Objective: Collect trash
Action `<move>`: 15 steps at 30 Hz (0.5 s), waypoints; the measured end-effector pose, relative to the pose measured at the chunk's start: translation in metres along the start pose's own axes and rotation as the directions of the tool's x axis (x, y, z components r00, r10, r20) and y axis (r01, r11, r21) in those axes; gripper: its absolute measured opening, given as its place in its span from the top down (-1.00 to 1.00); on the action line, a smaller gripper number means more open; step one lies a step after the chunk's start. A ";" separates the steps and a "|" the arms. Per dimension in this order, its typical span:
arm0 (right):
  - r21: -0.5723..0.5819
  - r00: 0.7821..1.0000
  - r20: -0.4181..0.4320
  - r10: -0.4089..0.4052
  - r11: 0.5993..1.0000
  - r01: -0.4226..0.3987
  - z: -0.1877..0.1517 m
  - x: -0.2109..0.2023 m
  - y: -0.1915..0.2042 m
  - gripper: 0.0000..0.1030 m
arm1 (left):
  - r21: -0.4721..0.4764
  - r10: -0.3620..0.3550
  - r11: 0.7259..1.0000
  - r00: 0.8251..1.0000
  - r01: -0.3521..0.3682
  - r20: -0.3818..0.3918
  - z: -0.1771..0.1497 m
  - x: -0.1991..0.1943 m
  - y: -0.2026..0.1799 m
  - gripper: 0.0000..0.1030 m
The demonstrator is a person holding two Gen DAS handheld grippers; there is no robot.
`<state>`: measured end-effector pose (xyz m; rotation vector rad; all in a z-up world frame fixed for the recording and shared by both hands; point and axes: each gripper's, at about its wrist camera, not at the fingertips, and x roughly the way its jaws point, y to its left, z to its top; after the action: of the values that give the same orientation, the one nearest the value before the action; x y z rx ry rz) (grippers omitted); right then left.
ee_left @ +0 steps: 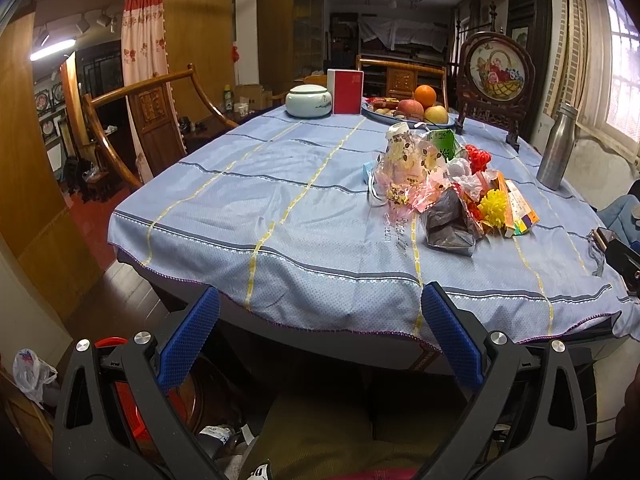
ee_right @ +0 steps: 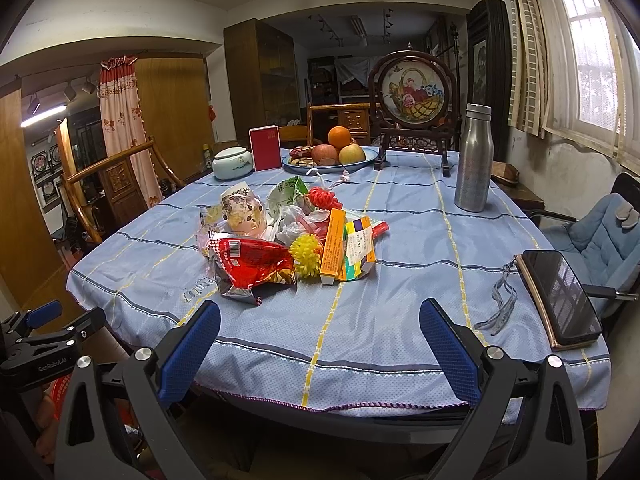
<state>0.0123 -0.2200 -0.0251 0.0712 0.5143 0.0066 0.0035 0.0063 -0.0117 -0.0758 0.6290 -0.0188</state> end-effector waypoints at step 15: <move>0.030 0.999 -0.050 0.017 0.999 -0.016 -0.002 0.023 -0.004 -0.89 | 0.014 0.026 1.000 1.000 -0.026 0.002 -0.003 0.020 0.010 -0.89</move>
<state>0.0314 -0.2230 -0.0387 0.1040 0.5641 0.0169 0.0179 0.0150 -0.0265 -0.0544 0.6282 0.0023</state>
